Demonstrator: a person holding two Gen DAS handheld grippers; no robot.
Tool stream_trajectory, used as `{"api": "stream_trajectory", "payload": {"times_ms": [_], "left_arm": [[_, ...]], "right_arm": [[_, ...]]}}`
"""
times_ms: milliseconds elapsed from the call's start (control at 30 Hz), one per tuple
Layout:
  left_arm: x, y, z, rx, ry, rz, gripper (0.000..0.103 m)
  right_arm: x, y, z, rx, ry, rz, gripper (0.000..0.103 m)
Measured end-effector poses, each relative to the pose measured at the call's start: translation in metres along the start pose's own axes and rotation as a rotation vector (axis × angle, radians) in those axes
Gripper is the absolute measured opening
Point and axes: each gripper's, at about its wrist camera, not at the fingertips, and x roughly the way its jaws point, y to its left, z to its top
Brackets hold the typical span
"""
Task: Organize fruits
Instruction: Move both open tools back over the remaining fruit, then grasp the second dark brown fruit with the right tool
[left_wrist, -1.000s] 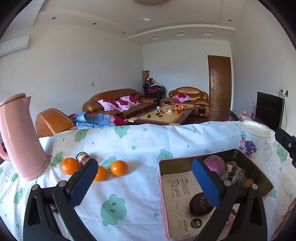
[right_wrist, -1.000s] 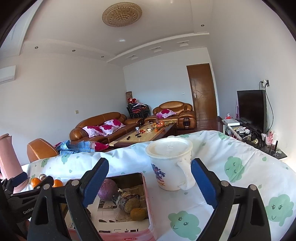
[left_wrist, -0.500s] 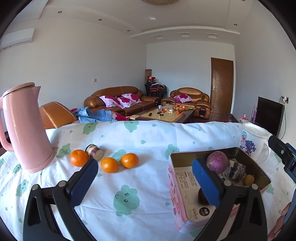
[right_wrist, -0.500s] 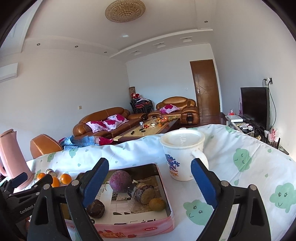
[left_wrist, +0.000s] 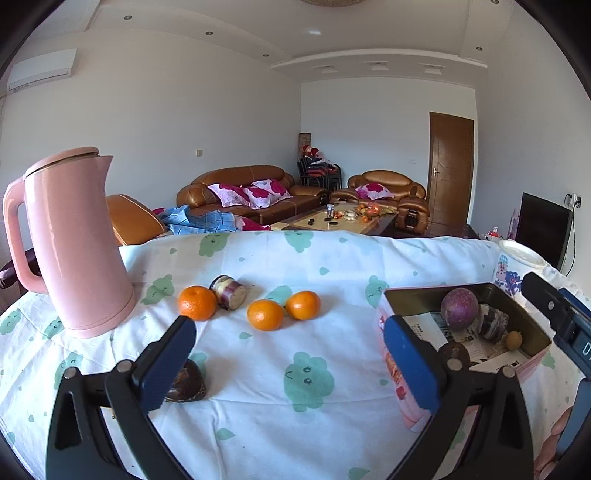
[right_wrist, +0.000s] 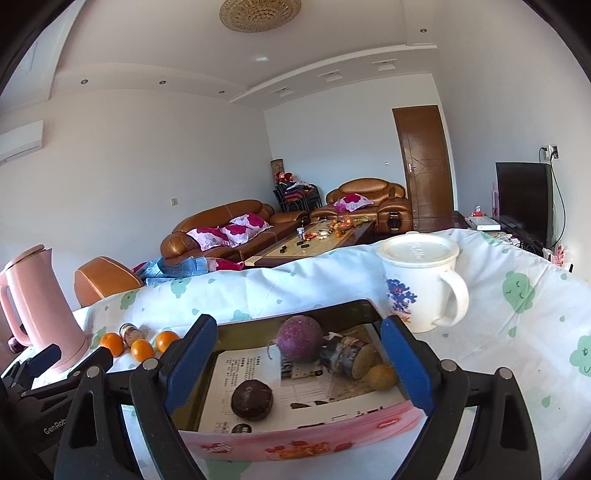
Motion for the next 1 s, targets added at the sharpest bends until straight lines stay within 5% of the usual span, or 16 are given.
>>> {"api": "stream_trajectory", "payload": {"times_ms": [600,767,1000], "left_arm": [[0.005,0.102,-0.004,-0.093,0.054,0.073,0.103],[0.009,0.131,-0.004,-0.051,0.071,0.094,0.103],[0.024,0.195,-0.002,-0.097,0.145,0.222,0.103]], "right_arm": [[0.016,0.108,-0.017,-0.065,0.044,0.128,0.092],[0.021,0.132,-0.022,-0.098,0.065,0.167,0.091],[0.031,0.171,-0.032,-0.201,0.155,0.252,0.091]]}}
